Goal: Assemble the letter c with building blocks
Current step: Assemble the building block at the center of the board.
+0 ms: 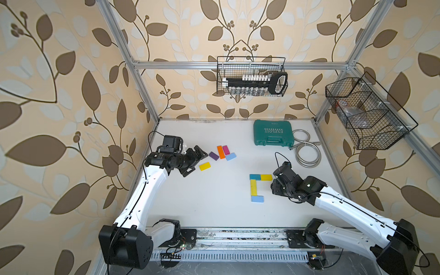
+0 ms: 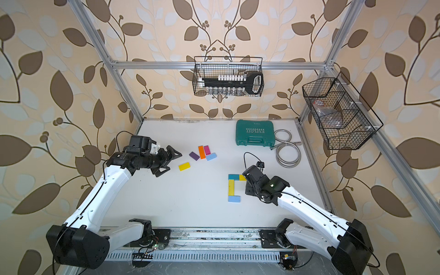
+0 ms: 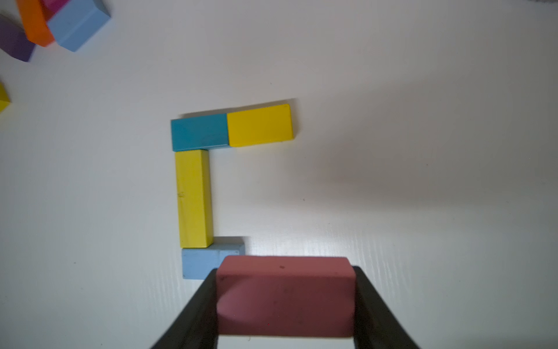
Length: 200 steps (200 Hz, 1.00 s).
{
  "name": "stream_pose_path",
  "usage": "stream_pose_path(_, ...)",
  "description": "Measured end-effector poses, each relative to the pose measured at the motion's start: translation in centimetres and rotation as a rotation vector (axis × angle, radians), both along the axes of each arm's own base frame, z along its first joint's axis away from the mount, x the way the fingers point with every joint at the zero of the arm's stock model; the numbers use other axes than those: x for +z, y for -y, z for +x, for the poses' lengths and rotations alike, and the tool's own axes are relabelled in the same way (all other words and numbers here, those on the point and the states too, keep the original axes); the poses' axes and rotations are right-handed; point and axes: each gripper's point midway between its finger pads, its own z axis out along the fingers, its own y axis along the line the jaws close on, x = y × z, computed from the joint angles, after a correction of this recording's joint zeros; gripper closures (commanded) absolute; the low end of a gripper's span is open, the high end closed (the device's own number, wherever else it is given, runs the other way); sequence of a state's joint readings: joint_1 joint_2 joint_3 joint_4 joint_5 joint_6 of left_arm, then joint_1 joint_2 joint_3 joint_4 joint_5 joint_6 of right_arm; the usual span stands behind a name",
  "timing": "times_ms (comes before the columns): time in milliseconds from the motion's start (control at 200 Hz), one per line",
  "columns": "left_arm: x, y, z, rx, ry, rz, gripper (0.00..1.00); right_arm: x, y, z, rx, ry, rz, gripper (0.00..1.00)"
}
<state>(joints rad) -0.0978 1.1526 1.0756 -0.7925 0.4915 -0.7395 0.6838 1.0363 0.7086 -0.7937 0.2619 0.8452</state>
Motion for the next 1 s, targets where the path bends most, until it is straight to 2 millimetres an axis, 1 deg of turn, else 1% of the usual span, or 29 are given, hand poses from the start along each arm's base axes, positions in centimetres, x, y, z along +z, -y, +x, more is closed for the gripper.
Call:
stream_pose_path(55, 0.0, 0.1, 0.0, -0.003, -0.001, 0.0, 0.01, -1.2, 0.3, -0.4, -0.004, -0.033, -0.013, 0.66)
stream_pose_path(130, 0.0, 0.2, -0.1, -0.007, -0.003, 0.0, 0.01, -2.3, 0.2, -0.7, 0.005, -0.074, -0.026, 0.65)
stream_pose_path(270, -0.1, 0.2, -0.2, -0.006, -0.006, 0.001, 0.01, -4.0, -0.3, -0.6, 0.022, -0.117, -0.04, 0.64)
stream_pose_path(470, -0.1, 0.2, -0.1, -0.005, -0.008, 0.0, 0.01, -6.2, -0.4, -1.1, 0.04, -0.172, -0.056, 0.61)
stream_pose_path(800, -0.3, 0.2, -0.1, -0.003, -0.013, 0.0, 0.01, -7.4, -0.9, -0.9, 0.056, -0.195, -0.066, 0.55)
stream_pose_path(1000, -0.4, 0.2, 0.0, -0.002, -0.02, -0.001, 0.01, -7.5, -0.9, -0.9, 0.057, -0.199, -0.063, 0.49)
